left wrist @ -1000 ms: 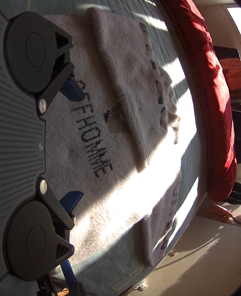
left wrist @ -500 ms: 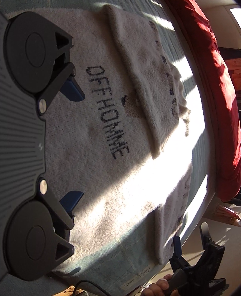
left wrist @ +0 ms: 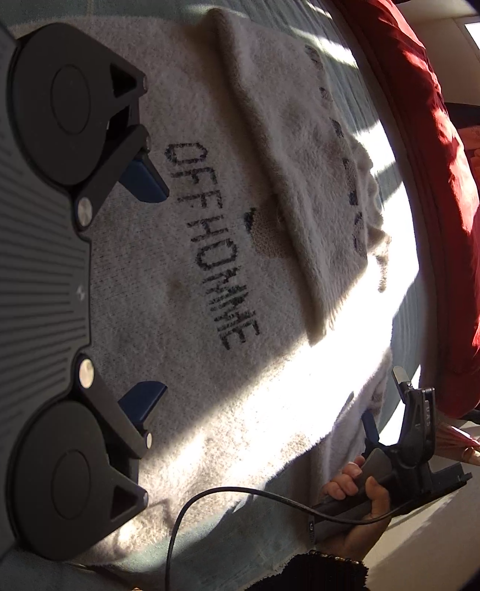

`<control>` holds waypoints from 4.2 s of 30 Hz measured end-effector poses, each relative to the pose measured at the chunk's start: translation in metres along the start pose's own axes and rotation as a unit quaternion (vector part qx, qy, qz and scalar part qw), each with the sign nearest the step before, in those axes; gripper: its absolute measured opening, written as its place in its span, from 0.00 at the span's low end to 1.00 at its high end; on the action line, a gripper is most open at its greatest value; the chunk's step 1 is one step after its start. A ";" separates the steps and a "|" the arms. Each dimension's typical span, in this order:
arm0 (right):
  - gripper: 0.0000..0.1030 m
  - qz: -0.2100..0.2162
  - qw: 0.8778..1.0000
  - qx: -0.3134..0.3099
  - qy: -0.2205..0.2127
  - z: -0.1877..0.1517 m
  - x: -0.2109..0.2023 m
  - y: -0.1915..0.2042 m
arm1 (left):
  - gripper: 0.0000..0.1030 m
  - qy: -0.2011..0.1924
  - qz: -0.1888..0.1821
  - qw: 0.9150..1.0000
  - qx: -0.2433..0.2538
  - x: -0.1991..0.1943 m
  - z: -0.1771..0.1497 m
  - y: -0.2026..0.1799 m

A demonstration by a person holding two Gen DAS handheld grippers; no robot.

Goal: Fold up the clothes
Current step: 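Roll the right gripper and lower it onto the sweater's side edge, then close the right gripper on the sweater's side edge, then lift the side edge and carry it over the sweater body with the right gripper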

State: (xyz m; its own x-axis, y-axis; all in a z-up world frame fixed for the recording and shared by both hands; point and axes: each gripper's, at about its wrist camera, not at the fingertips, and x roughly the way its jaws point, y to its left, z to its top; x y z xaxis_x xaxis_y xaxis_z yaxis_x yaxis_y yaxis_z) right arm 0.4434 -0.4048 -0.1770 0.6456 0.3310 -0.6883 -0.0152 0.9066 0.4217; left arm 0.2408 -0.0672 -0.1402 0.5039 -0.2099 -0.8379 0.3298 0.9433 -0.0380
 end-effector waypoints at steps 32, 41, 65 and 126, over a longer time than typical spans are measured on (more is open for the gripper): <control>0.87 0.029 0.967 0.241 -0.079 -0.093 -0.184 -0.148 | 0.99 -0.025 -0.027 0.998 0.043 -0.018 0.005 -0.052; 0.67 0.037 0.927 0.354 -0.113 -0.113 -0.185 -0.220 | 0.99 -0.009 -0.025 0.999 0.042 -0.010 0.006 -0.056; 0.61 0.063 0.909 0.388 -0.138 -0.091 -0.138 -0.248 | 0.99 0.020 -0.022 0.998 0.052 0.009 0.011 -0.066; 0.08 0.034 0.989 0.097 -0.104 0.029 -0.182 0.073 | 0.99 -0.105 0.015 0.994 0.024 -0.132 -0.053 0.018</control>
State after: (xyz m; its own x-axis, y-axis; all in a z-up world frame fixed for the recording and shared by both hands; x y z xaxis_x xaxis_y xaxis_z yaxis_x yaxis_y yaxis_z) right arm 0.3465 -0.4065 -0.0041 0.7910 0.3111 -0.5268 0.0692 0.8100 0.5823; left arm 0.1380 -0.0091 -0.0588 0.6682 -0.2355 -0.7057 0.3467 0.9378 0.0154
